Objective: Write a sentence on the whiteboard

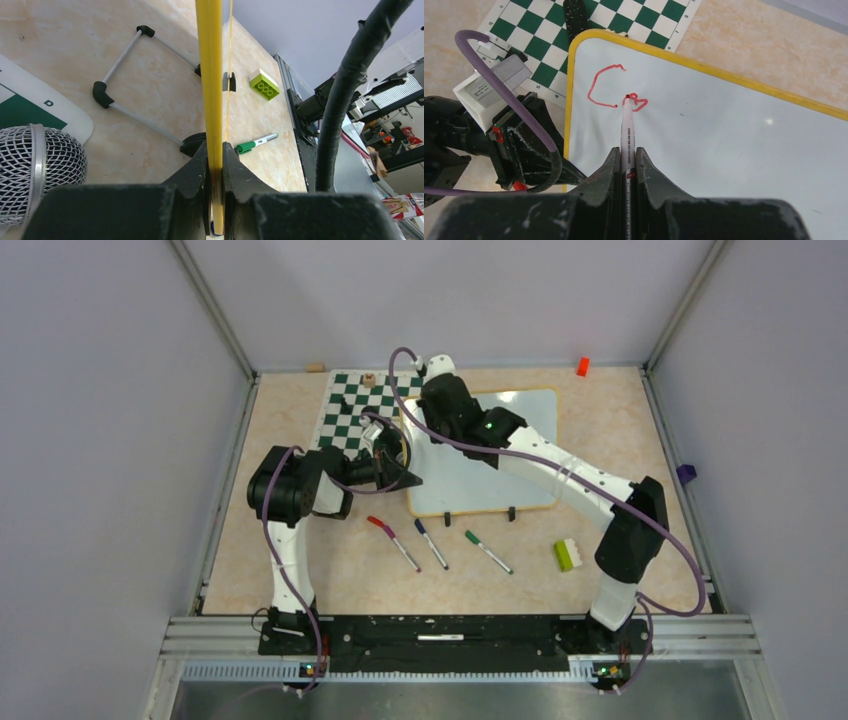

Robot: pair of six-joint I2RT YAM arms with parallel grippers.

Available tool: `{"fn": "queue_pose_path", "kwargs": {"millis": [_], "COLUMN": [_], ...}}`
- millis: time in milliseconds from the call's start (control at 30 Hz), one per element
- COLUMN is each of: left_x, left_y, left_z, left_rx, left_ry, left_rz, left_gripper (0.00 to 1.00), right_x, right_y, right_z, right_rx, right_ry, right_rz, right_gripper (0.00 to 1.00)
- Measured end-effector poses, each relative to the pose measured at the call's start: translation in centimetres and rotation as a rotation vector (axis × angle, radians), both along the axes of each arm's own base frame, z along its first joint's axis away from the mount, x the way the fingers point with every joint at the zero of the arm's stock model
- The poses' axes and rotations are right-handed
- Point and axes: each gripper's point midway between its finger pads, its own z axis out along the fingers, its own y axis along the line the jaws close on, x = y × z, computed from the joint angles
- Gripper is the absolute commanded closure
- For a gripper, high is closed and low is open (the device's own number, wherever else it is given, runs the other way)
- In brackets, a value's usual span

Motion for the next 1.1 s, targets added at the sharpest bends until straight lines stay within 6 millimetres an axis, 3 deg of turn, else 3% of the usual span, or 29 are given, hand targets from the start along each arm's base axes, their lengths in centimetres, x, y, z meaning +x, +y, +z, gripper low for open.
{"fn": "queue_pose_path", "kwargs": {"millis": [167,300,533,667,1100], "left_x": [0.0,-0.1,0.0,-0.1,-0.2], "left_y": [0.0,0.0,0.0,0.0,0.0], "left_z": [0.0,0.1,0.1,0.1,0.2], "left_rx": [0.0,-0.001,-0.001,-0.001,-0.001], "left_ry": [-0.006,-0.009,-0.01,-0.01,-0.017], "left_rz": [-0.002,-0.003,-0.003,-0.003,0.0], "left_gripper": [0.96,0.96,0.96,0.96,0.96], "right_x": [-0.1,-1.5,-2.3,-3.3,-2.7], "right_y": [0.7,-0.5,-2.1,-3.1,-3.3], "right_z": [0.1,-0.2,2.4,2.0,1.8], "right_rx": [0.048,0.065,0.141,0.145,0.111], "right_ry": [-0.012,-0.013,-0.097,-0.112,-0.122], "right_rz": [0.034,0.059,0.056,0.082,0.095], "right_gripper": [1.0,1.0,1.0,1.0,1.0]}}
